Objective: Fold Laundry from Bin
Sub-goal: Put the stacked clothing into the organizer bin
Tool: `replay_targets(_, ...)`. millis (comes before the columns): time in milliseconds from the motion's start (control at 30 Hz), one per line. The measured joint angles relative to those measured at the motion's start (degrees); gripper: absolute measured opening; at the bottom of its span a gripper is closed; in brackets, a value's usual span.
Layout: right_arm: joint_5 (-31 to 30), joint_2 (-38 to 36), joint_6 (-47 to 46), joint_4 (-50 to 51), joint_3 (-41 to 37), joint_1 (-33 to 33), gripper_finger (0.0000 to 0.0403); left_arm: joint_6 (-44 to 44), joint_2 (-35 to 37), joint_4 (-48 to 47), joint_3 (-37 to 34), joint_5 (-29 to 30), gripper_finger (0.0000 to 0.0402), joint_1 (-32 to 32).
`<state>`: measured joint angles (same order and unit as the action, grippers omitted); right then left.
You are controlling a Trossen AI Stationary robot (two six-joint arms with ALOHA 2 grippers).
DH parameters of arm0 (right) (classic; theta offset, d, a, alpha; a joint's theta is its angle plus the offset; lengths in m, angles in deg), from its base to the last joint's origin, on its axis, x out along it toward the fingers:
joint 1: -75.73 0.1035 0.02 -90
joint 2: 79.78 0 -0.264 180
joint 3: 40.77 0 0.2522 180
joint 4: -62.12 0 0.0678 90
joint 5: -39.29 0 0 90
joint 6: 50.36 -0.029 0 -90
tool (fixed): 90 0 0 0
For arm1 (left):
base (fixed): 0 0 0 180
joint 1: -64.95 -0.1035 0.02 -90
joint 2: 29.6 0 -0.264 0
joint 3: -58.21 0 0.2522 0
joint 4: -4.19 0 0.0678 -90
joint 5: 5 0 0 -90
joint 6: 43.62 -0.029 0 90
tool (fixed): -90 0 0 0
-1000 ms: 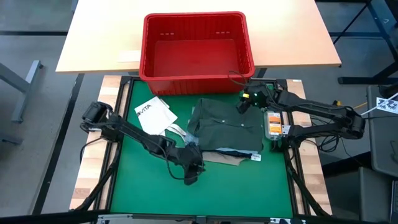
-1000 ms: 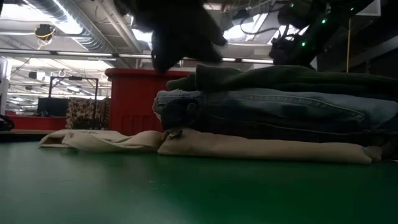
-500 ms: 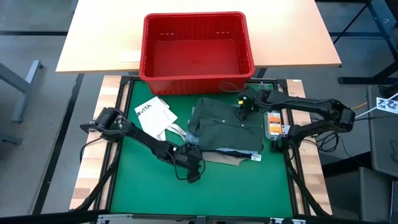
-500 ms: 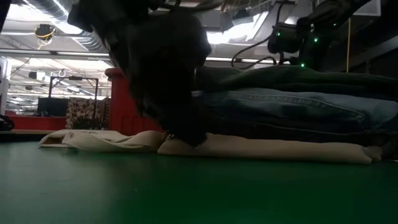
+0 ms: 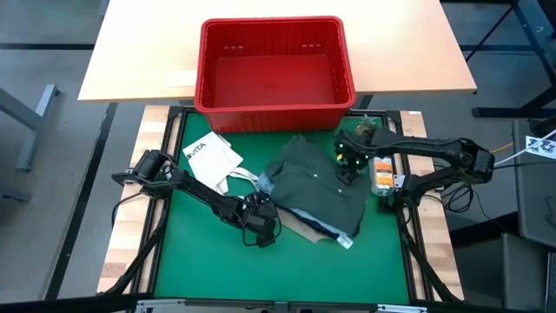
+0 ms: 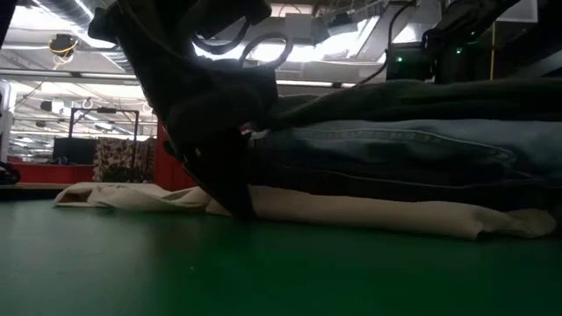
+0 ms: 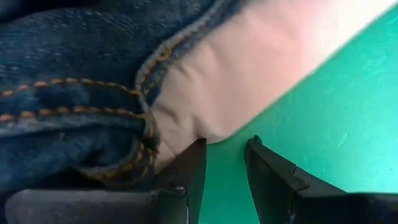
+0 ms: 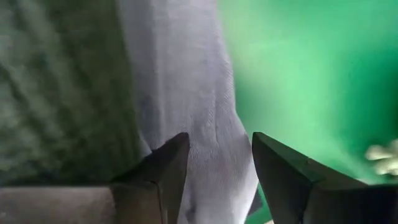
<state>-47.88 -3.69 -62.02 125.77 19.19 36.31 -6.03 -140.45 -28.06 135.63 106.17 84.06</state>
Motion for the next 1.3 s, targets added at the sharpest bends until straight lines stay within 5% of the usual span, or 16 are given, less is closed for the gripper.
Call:
replay_targets(533, 3.3, 0.0, -8.8, 0.0, -0.1, 23.8, 0.0184, 3.0, 5.5, -15.8, -0.1, 0.3, 0.0108, -0.1)
replay_targets(1133, 8.7, 0.0, -18.8, -26.3, -0.1, 44.5, 0.0184, 2.4, 10.4, -29.0, -0.1, 2.2, 0.0108, -0.1)
replay_targets(1300, 10.6, 0.0, -18.7, -24.8, 1.5, 45.6, 0.0184, 2.6, 10.9, -31.1, -0.1, -0.9, 0.0107, 0.2)
